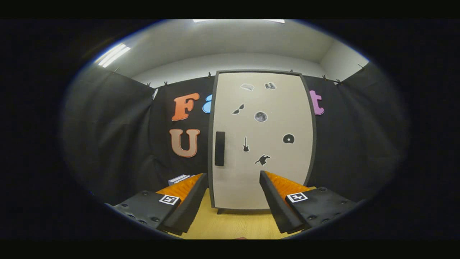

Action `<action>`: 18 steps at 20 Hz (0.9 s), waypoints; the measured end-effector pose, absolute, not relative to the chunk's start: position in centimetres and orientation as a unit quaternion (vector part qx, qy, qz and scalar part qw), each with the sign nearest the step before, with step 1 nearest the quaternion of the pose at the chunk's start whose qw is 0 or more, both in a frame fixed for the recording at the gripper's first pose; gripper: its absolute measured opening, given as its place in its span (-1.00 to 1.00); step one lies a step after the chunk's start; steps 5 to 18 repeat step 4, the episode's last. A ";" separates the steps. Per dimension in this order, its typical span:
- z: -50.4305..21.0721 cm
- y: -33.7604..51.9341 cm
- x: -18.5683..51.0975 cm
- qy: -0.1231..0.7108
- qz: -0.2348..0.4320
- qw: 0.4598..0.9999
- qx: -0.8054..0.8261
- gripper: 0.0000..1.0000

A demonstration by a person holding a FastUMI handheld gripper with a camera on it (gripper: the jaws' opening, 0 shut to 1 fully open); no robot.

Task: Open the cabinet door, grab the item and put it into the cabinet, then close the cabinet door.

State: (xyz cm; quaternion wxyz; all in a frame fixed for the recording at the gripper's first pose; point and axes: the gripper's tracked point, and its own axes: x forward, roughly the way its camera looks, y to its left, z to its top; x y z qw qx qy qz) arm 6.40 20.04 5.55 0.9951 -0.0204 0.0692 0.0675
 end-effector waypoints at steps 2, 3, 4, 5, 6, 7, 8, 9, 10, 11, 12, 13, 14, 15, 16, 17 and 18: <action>6.0 18.8 5.0 0.064 0.054 0.996 -0.011 0.87; 6.3 18.1 4.4 0.061 0.046 0.997 -0.007 0.87; 6.4 17.5 3.9 0.058 0.041 0.997 -0.003 0.87; 6.4 17.5 3.9 0.058 0.041 0.997 -0.003 0.87; 6.4 17.5 3.9 0.058 0.041 0.997 -0.003 0.87; 6.4 17.5 3.9 0.058 0.041 0.997 -0.003 0.87; 6.4 17.5 3.9 0.058 0.041 0.997 -0.003 0.87; 6.4 17.5 3.9 0.058 0.041 0.997 -0.003 0.87; 6.4 17.5 3.9 0.058 0.041 0.997 -0.003 0.87; 6.4 17.5 3.9 0.058 0.041 0.997 -0.003 0.87; 6.4 17.5 3.9 0.058 0.041 0.997 -0.003 0.87; 6.4 17.5 3.9 0.058 0.041 0.997 -0.003 0.87; 6.4 17.5 3.9 0.058 0.041 0.997 -0.003 0.87; 6.4 17.5 3.9 0.058 0.041 0.997 -0.003 0.87; 6.4 17.5 3.9 0.058 0.041 0.997 -0.003 0.87; 6.4 17.5 3.9 0.058 0.041 0.997 -0.003 0.87; 6.4 17.5 3.9 0.058 0.041 0.997 -0.003 0.87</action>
